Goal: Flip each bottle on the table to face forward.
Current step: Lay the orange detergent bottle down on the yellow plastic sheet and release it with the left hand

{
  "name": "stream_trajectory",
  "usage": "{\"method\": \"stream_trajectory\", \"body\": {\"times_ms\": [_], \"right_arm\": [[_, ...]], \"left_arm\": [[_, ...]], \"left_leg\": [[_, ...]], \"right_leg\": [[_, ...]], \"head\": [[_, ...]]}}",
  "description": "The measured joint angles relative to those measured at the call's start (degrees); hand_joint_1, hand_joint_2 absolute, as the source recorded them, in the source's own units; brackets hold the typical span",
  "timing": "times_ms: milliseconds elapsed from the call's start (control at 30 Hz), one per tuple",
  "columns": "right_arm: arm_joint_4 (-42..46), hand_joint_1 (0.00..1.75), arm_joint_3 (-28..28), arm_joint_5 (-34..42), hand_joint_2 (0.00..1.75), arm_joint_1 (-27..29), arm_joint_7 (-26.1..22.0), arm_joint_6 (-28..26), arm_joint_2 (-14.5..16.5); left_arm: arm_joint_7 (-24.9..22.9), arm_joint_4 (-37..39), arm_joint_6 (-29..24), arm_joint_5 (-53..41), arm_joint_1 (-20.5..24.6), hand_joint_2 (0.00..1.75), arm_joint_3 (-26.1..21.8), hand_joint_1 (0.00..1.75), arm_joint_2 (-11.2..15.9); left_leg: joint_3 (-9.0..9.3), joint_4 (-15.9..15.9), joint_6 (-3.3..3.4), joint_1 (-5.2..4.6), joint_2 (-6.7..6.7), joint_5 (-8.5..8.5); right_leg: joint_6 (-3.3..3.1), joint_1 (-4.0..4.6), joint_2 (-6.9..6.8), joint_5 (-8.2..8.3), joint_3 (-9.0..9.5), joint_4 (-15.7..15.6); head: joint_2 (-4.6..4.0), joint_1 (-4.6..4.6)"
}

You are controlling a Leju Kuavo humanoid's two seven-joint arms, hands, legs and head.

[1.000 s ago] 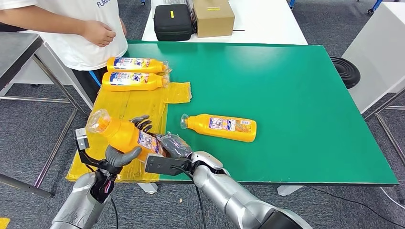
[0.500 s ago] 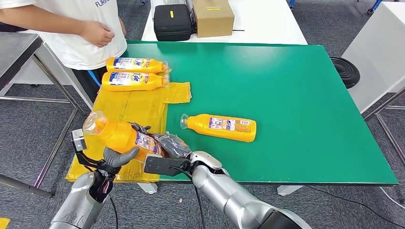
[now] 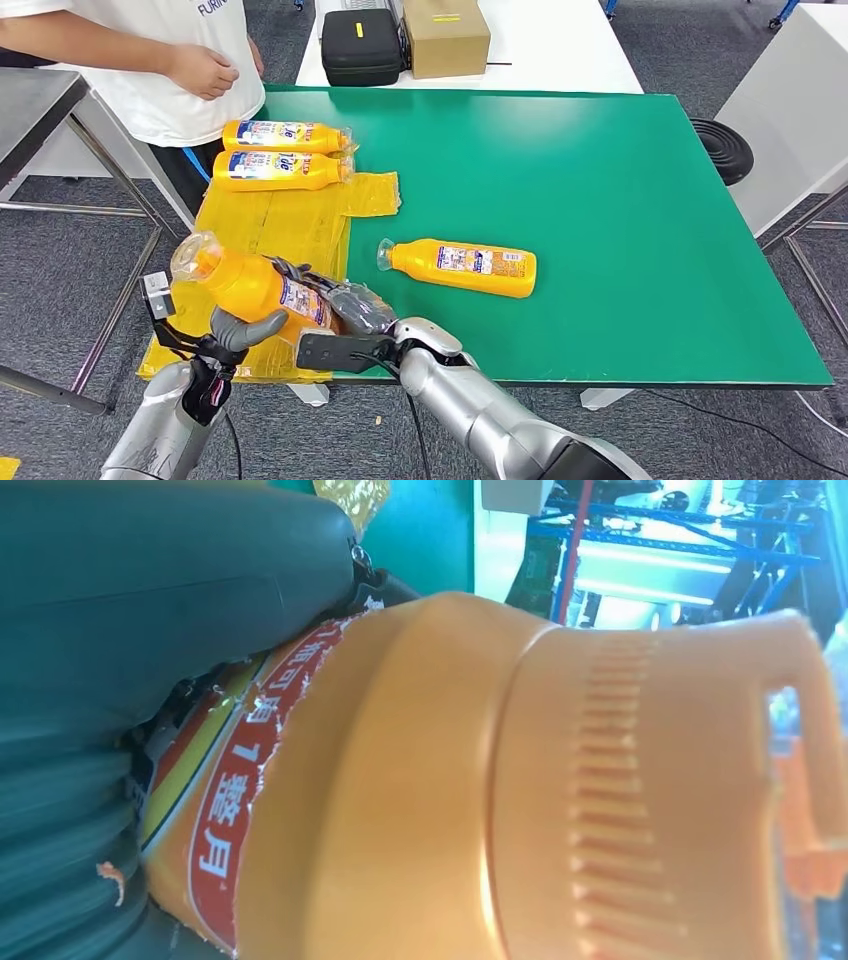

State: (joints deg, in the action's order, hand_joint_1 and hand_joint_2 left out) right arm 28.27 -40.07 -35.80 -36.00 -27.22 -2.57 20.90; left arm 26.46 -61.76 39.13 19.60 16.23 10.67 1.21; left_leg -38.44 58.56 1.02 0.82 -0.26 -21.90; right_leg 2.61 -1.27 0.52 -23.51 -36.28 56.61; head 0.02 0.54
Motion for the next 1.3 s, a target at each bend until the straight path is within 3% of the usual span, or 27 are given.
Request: {"method": "stream_trajectory", "body": {"times_ms": [300,867,1000,1300], "right_arm": [[4.34,0.0,2.81,-6.55,0.0,2.94,5.07,-2.66,-2.67],[18.26,0.0,8.19,-12.57,0.0,10.19,7.49,-3.32,-7.72],[22.63,0.0,9.1,-13.35,0.0,12.64,7.98,-2.87,-8.75],[26.85,0.0,10.71,-12.78,0.0,13.98,8.4,-2.58,-9.99]], "left_arm": [[3.43,1.02,-9.56,-15.06,3.0,1.75,-0.08,1.75,1.17],[4.36,5.47,-24.98,-30.99,6.17,1.75,-1.05,1.75,4.31],[0.97,1.14,-32.74,-45.02,6.77,1.75,-1.16,1.75,7.02],[-7.14,-5.88,-34.25,-64.6,12.1,1.75,1.69,1.75,13.32]], "left_leg": [[-0.03,0.0,0.0,0.0,-0.21,0.02],[-0.02,0.0,-0.01,0.01,-0.19,0.01],[-0.02,0.0,-0.04,0.05,-0.18,0.03],[-0.06,0.0,-0.1,0.09,-0.19,0.09]], "right_leg": [[0.0,0.0,-0.09,0.01,0.07,0.0],[-0.01,0.02,-0.07,0.01,0.06,0.0],[-0.02,0.06,-0.07,0.02,0.05,0.0],[-0.02,0.08,-0.07,0.03,0.05,0.01]], "head": [[0.0,-0.01],[0.0,-0.02],[0.0,-0.01],[0.0,-0.02]]}}
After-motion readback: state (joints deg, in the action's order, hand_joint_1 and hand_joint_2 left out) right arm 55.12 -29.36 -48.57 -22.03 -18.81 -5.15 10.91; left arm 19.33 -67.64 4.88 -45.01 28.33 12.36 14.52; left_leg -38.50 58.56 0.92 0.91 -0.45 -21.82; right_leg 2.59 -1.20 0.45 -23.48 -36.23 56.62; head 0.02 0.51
